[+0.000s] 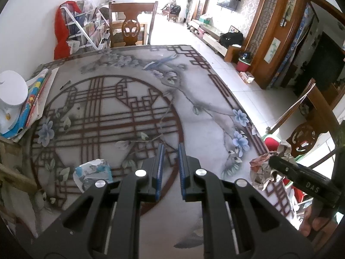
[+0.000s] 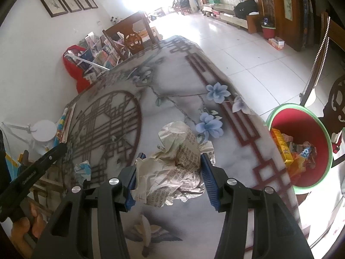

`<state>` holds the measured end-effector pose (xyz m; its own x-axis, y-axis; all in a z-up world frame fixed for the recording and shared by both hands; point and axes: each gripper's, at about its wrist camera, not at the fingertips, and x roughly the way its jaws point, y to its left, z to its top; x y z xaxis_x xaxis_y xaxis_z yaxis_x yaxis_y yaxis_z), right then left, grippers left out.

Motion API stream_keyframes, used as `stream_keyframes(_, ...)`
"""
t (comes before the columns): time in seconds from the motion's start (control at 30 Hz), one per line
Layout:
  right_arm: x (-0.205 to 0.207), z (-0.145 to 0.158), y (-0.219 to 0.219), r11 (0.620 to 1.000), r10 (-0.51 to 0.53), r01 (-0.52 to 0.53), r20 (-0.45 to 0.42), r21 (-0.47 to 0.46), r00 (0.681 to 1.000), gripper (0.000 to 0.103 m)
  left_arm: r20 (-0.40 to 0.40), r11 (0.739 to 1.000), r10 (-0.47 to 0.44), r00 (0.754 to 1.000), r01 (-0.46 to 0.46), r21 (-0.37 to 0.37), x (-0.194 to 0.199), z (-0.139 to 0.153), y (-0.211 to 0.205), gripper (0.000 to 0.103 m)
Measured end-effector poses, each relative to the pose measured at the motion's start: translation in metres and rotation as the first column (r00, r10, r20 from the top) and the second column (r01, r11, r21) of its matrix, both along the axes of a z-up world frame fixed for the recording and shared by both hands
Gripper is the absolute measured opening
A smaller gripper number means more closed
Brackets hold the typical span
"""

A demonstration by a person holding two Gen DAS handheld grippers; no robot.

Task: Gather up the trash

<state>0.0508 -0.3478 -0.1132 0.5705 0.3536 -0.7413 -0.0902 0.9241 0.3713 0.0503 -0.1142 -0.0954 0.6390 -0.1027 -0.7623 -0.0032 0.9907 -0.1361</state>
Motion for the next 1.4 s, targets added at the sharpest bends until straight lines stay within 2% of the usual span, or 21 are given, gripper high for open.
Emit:
stream_keyframes(0.43,0.006,0.010,-0.061,0.999,-0.034,0.034,0.033,-0.001,0.999,0.050,0.030,0.999,-0.030,0.999,0.029,0.012,0.014,0.012,-0.062,0.013)
stream_keyframes(0.73,0.011,0.007,-0.095,0.999,-0.043,0.041,0.038,0.031,0.998,0.050,0.036,0.998,-0.048,0.998,0.047,0.042,0.020,0.020,-0.098,0.013)
stream_keyframes(0.9,0.012,0.006,-0.109,0.998,-0.049,0.048,0.037,0.041,0.998,0.050,0.045,0.994,-0.047,0.998,0.043,0.097,0.023,0.017,-0.099,0.015)
stream_keyframes(0.93,0.011,0.006,-0.112,0.998,-0.052,0.051,0.036,0.042,0.998,0.050,0.041,0.994,-0.035,0.999,0.030,0.105,0.024,0.015,-0.091,0.030)
stream_keyframes(0.97,0.011,0.006,-0.115,0.998,-0.054,0.053,0.035,0.043,0.998,0.050,0.034,0.994,-0.007,0.999,0.003,0.107,0.024,0.010,-0.074,0.065)
stream_keyframes(1.03,0.010,0.004,-0.119,0.998,-0.056,0.055,0.026,0.043,0.998,0.050,0.033,0.995,0.014,0.999,-0.017,0.095,0.022,-0.001,-0.038,0.098)
stream_keyframes(1.07,0.010,0.002,-0.122,0.997,-0.060,0.059,0.019,0.044,0.998,0.050,0.031,0.994,0.013,0.999,-0.017,0.108,0.021,-0.004,-0.026,0.098)
stream_keyframes(1.13,0.009,-0.002,-0.124,0.997,-0.066,0.065,0.006,0.045,0.998,0.050,0.020,0.981,0.010,1.000,-0.014,0.193,0.019,-0.016,0.002,0.098)
stream_keyframes(1.17,0.009,-0.004,-0.125,0.997,-0.068,0.068,-0.001,0.046,0.998,0.050,-0.005,0.969,0.001,1.000,0.000,0.249,0.019,-0.026,0.022,0.098)
stream_keyframes(1.23,0.009,-0.007,-0.126,0.996,-0.076,0.076,-0.011,0.046,0.997,0.051,-0.061,0.953,0.003,0.998,0.016,0.303,0.020,-0.045,0.049,0.098)
stream_keyframes(1.3,0.009,-0.008,-0.124,0.996,-0.080,0.081,-0.017,0.046,0.997,0.051,-0.124,0.946,0.019,0.992,0.022,0.323,0.023,-0.062,0.071,0.098)
stream_keyframes(1.4,0.010,-0.010,-0.118,0.996,-0.080,0.081,-0.025,0.045,0.997,0.051,-0.179,0.951,0.035,0.983,0.022,0.307,0.025,-0.083,0.093,0.098)
